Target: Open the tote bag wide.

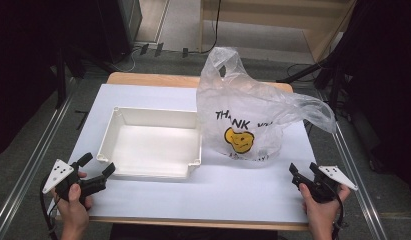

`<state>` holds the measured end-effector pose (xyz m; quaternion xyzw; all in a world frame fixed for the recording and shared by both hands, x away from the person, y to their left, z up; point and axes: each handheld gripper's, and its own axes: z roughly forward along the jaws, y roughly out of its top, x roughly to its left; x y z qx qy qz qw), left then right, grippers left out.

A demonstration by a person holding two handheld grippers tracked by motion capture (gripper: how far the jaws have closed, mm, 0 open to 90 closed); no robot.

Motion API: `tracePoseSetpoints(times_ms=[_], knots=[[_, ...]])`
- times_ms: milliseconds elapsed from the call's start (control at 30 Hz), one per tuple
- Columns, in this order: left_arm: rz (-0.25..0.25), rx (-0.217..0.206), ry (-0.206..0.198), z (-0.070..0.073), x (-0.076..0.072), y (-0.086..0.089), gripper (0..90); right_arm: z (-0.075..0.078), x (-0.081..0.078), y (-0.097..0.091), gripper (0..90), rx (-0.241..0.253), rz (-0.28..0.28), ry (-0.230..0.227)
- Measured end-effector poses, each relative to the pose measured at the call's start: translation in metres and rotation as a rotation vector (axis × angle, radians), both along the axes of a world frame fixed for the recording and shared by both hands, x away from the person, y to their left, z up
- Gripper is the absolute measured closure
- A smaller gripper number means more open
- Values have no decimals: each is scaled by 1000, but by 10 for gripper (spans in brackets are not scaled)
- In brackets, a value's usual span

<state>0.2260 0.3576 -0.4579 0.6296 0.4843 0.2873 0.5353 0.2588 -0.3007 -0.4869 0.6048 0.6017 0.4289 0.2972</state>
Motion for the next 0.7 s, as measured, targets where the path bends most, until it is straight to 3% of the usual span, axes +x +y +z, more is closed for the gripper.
tracePoseSetpoints(times_ms=[100,233,400,467,500,633,700], knots=[[2,-7,7,0,1,1,63,0,-2,1,251,-11,-15,-17],[4,-16,12,1,2,2,63,3,-5,7,307,-77,-31,-49],[11,-13,21,1,3,1,63,3,-5,7,318,-78,-11,-47],[9,-14,19,1,2,2,63,4,-6,4,326,-53,-20,-51],[13,-11,18,1,2,2,63,6,-6,0,328,-15,-17,-48],[23,5,7,5,0,0,63,7,-8,-1,328,-14,-10,-52],[12,-33,9,8,-1,0,63,8,-8,1,328,-24,1,-56]])
